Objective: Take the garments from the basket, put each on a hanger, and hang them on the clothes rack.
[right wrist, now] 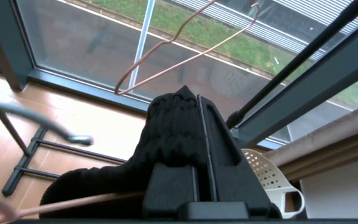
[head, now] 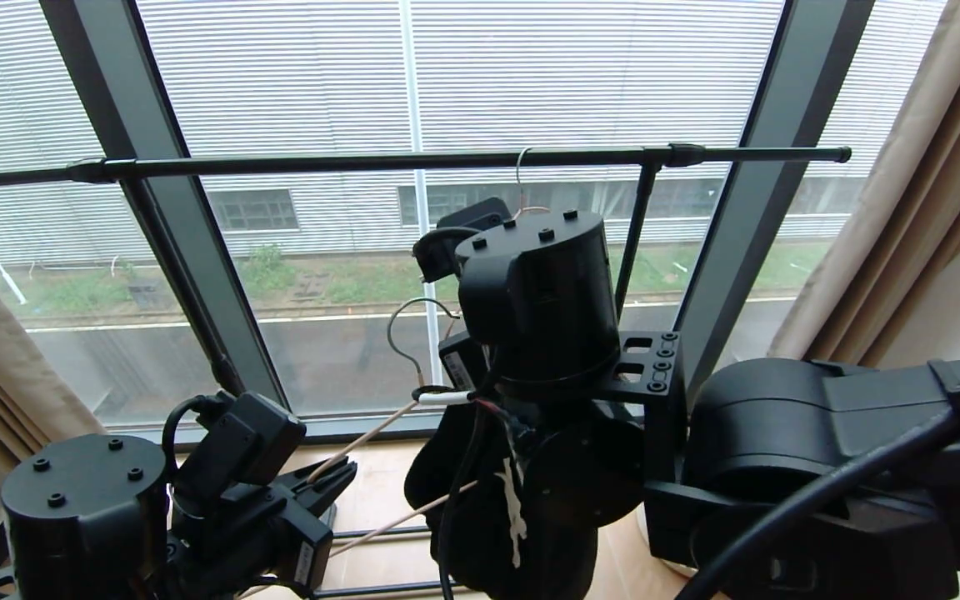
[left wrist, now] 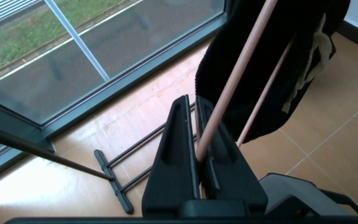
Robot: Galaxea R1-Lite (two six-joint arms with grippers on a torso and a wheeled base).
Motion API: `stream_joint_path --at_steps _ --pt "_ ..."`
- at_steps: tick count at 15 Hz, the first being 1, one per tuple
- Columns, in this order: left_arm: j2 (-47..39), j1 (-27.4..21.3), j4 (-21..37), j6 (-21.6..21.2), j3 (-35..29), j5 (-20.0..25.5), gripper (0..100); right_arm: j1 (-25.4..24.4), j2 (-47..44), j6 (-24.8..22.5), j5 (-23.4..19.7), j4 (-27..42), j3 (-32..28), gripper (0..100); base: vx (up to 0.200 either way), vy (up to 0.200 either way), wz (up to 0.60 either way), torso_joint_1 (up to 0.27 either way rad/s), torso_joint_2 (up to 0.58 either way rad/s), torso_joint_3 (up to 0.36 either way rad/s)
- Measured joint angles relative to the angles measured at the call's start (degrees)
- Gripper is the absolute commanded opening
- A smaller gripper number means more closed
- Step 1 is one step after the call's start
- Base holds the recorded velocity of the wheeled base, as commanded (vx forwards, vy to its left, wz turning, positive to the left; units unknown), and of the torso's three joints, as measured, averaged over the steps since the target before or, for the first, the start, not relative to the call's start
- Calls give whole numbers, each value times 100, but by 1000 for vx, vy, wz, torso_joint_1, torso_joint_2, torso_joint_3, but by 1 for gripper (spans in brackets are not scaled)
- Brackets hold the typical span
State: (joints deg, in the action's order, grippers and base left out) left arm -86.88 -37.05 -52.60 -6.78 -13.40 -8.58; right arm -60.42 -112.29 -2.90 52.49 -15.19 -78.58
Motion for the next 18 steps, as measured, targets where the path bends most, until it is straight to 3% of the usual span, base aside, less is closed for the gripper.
stream_joint_path --at_steps 7,12,13,18 --pt "-22 4 -16 7 4 0 0 -631 176 101 2 2 138 0 0 0 0 0 0 0" --pt "-11 4 -63 11 4 0 0 -700 265 140 79 -5 122 0 0 0 0 0 0 0" --pt "-5 0 -139 9 15 2 0 -628 291 146 82 -2 122 100 0 0 0 0 0 0" --pt "1 -11 -285 -26 98 -9 0 -311 514 235 104 -11 308 100 0 0 0 0 0 0"
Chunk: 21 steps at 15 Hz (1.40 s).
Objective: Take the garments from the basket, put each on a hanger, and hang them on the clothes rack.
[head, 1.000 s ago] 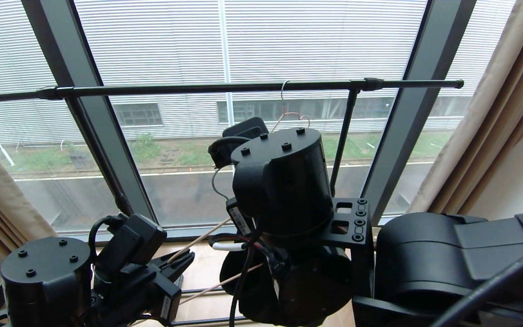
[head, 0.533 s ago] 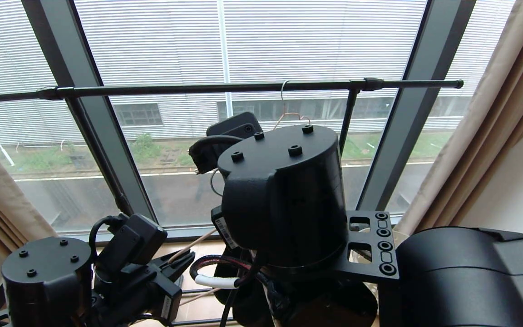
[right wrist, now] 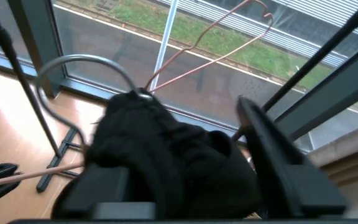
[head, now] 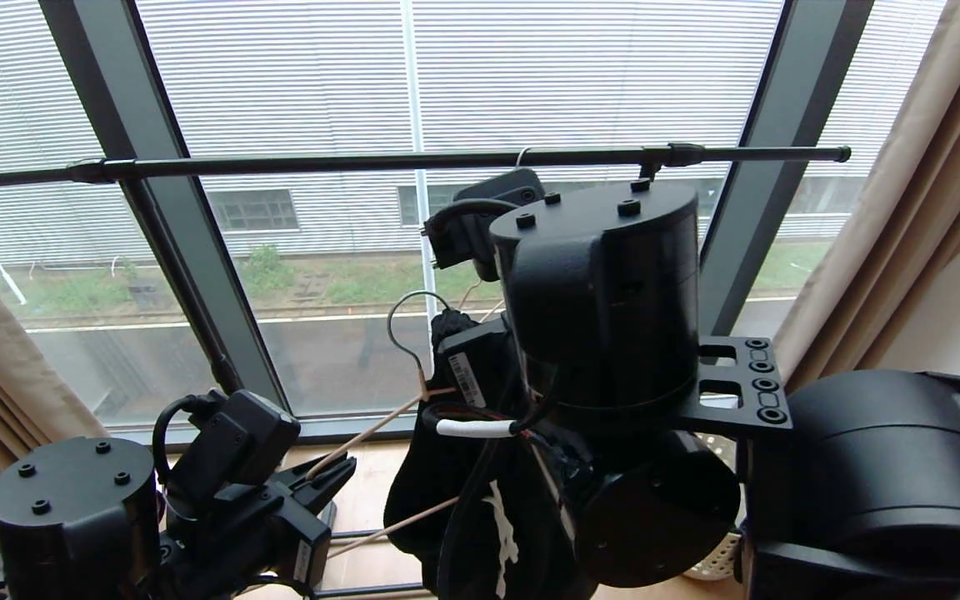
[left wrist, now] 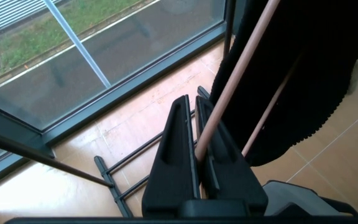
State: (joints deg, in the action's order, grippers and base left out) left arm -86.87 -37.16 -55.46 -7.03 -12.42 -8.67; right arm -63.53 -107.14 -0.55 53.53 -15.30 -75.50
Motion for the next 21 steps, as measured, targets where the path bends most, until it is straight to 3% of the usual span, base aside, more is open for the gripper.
stream_joint_path --at_steps 7,21 --pt "32 -29 -18 -10 30 11 0 305 119 156 9 -2 118 100 0 0 0 0 0 0" --pt "169 -121 -27 26 16 13 0 -6 -317 144 -10 0 -113 100 0 0 0 0 0 0"
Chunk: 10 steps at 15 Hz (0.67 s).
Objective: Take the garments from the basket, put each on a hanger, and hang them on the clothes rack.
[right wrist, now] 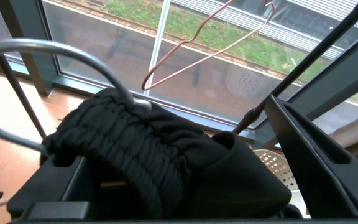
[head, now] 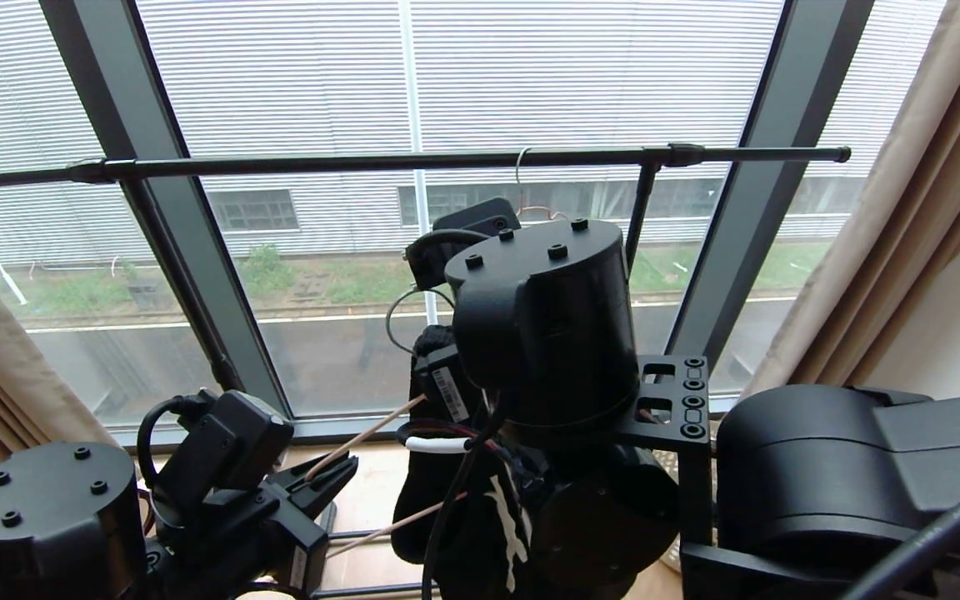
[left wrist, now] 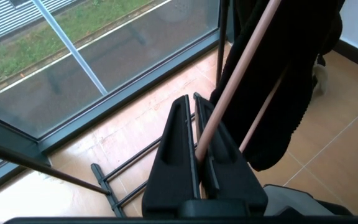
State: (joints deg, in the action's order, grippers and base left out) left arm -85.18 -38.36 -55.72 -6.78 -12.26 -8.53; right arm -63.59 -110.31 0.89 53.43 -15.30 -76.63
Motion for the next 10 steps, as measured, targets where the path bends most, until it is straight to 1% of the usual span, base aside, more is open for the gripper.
stream_joint_path --at_steps 10 --pt "-7 162 -9 29 -99 -5 0 -9 108 -49 -1 24 150 100 0 0 0 0 0 0"
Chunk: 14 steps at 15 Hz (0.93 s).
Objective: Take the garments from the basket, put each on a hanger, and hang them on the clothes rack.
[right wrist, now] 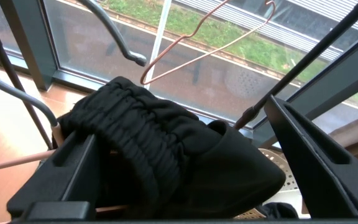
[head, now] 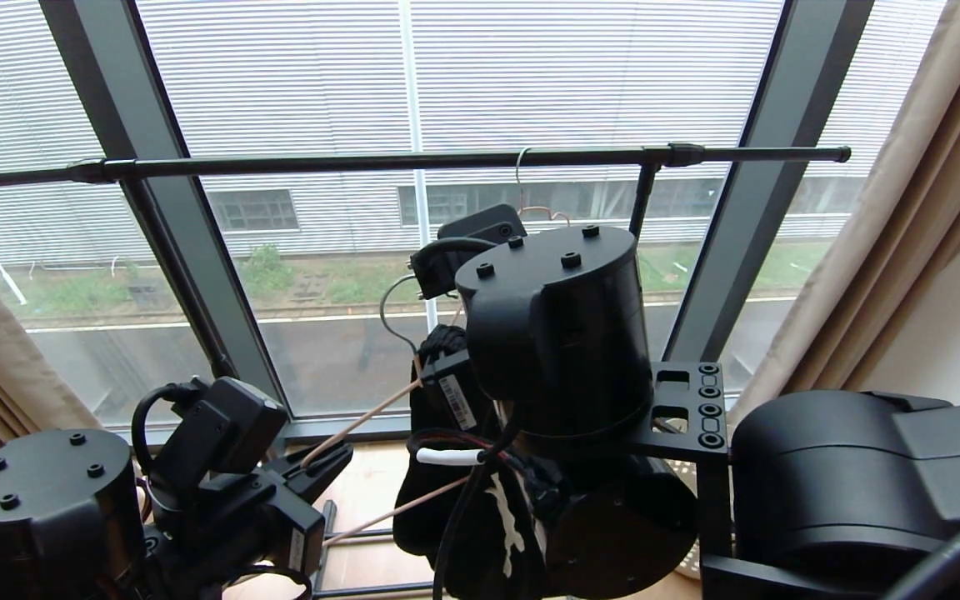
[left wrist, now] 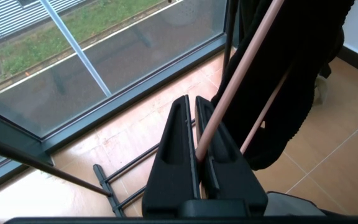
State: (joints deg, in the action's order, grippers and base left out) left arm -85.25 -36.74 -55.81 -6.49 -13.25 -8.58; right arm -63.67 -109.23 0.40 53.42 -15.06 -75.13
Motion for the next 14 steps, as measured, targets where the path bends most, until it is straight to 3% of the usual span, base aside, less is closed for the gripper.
stream_joint_path --at_steps 14 --pt "-9 37 2 118 -39 -1 0 -215 328 -272 -49 1 245 100 0 0 0 0 0 0"
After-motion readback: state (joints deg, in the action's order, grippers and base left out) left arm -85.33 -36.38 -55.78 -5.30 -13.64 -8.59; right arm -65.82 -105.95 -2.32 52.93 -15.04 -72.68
